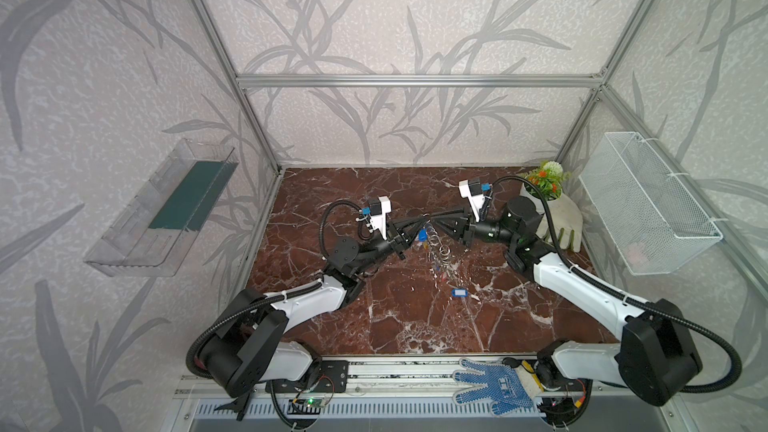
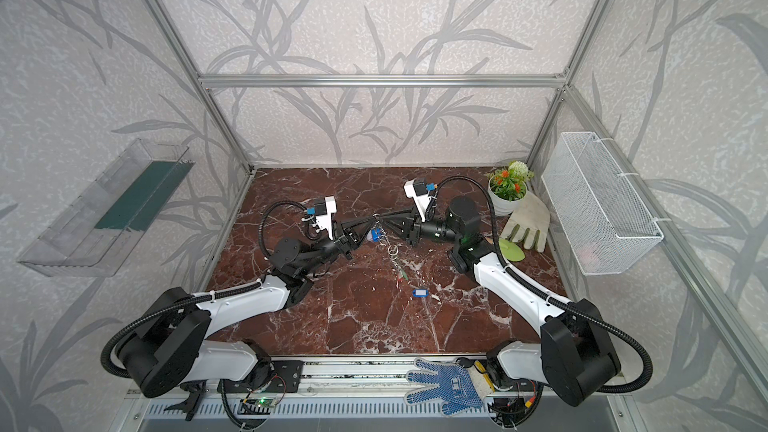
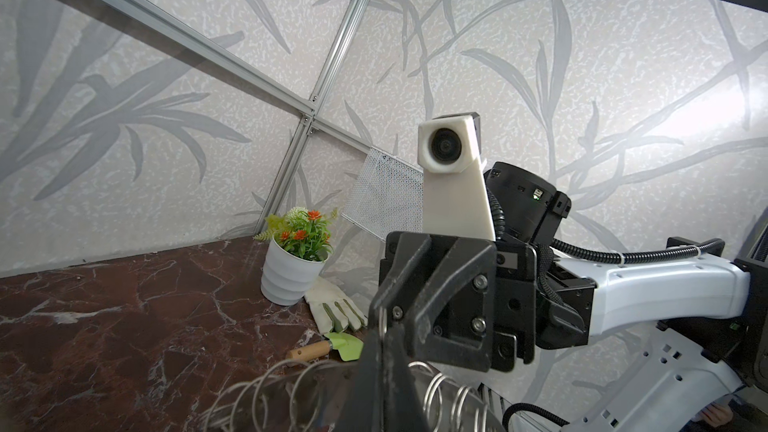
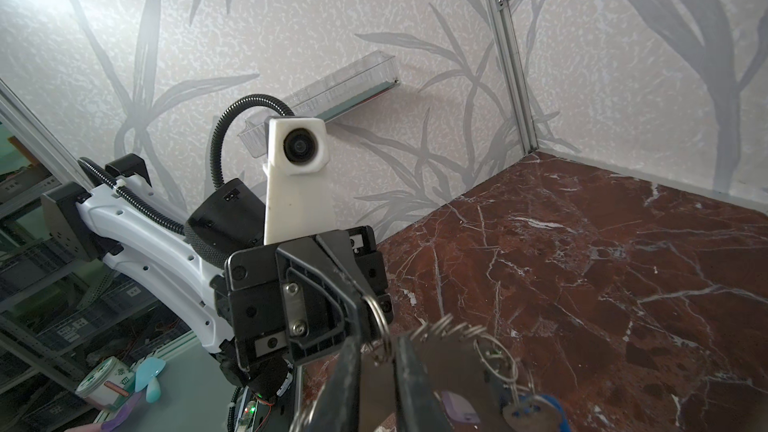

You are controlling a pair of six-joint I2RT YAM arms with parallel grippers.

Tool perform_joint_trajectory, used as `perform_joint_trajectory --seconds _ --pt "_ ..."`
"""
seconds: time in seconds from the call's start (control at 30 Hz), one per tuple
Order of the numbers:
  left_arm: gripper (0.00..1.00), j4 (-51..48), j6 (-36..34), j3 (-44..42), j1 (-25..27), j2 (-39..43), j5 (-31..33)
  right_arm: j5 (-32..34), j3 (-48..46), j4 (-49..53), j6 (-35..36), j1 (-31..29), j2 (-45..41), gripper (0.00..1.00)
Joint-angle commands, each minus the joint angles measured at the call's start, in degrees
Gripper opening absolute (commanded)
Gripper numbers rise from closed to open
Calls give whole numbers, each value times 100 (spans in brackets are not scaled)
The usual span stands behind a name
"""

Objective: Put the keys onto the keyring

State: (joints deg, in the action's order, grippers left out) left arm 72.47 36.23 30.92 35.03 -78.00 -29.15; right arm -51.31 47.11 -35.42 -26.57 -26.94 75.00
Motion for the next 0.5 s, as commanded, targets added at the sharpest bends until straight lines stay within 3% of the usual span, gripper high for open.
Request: perform_joint_trajectory --seconds 0.0,0.47 --pt "0 597 95 275 -22 104 -100 -227 106 -438 -189 4 23 17" --pt "0 482 126 318 -23 109 -151 -410 106 -654 -388 -12 177 6"
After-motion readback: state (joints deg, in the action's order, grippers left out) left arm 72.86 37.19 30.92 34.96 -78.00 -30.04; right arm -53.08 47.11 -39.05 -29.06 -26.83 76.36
